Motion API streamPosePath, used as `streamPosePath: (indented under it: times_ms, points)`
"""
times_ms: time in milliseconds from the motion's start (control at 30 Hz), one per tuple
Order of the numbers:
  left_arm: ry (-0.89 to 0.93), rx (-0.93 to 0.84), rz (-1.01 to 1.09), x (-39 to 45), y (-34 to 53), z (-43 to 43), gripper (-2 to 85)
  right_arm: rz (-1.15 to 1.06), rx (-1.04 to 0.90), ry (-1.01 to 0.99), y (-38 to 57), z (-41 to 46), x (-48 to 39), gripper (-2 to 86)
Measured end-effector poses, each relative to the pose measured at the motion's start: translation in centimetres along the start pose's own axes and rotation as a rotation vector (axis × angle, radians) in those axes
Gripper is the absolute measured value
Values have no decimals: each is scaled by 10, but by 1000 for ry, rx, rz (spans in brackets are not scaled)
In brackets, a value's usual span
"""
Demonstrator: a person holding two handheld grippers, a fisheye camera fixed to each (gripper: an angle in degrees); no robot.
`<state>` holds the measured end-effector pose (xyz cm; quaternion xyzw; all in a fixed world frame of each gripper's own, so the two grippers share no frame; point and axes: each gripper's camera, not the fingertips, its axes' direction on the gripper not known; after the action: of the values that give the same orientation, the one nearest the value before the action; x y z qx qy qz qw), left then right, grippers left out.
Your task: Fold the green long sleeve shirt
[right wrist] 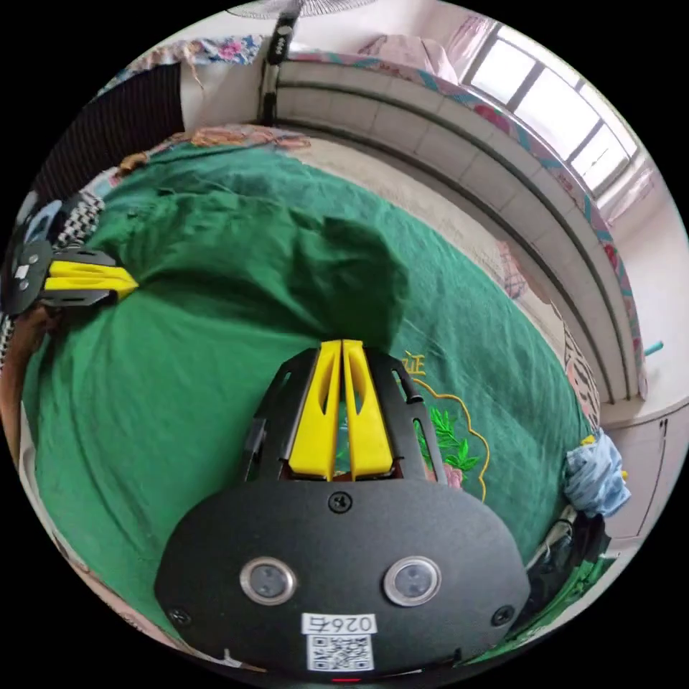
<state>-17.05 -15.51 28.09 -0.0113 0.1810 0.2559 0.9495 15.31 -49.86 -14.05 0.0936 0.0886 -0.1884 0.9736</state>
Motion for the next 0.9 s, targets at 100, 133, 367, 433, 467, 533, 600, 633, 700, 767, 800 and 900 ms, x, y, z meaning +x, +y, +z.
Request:
streamPosePath:
  times_ms: [100, 133, 367, 433, 467, 533, 600, 633, 700, 767, 800, 900]
  points:
    - [106, 101, -78, -16, 9, -19, -8, 156, 32, -155, 20, 1, 50, -10]
    - [101, 135, -73, -13, 9, -30, -9, 166, 77, -181, 34, -12, 61, -10]
    - [216, 349, 97, 62, -80, -60, -10, 97, 203, -234, 100, -64, 52, -9]
    - [269, 323, 141, 87, -122, -41, -10, 99, 221, -212, 92, -61, 54, -9]
    - [283, 285, 157, 103, -148, -21, -10, 106, 228, -210, 80, -54, 59, -9]
    - [291, 201, 174, 125, -181, 18, -10, 141, 244, -217, 56, -40, 74, -9]
    - [313, 84, 177, 141, -201, 64, -9, 182, 251, -225, 28, -21, 91, -8]
    - [318, -40, 193, 152, -206, 103, -8, 216, 257, -235, 8, -5, 103, -7]
    - [330, 27, 175, 149, -201, 108, -8, 276, 255, -277, -19, 22, 121, -3]
    - [306, 34, 190, 154, -204, 113, -8, 306, 220, -404, -52, 65, 134, 14]
    - [297, 38, 195, 155, -205, 113, -8, 298, 197, -449, -59, 77, 134, 21]
    - [190, 69, 247, 173, -206, 112, -9, 96, 157, -690, -77, 100, 112, 8]
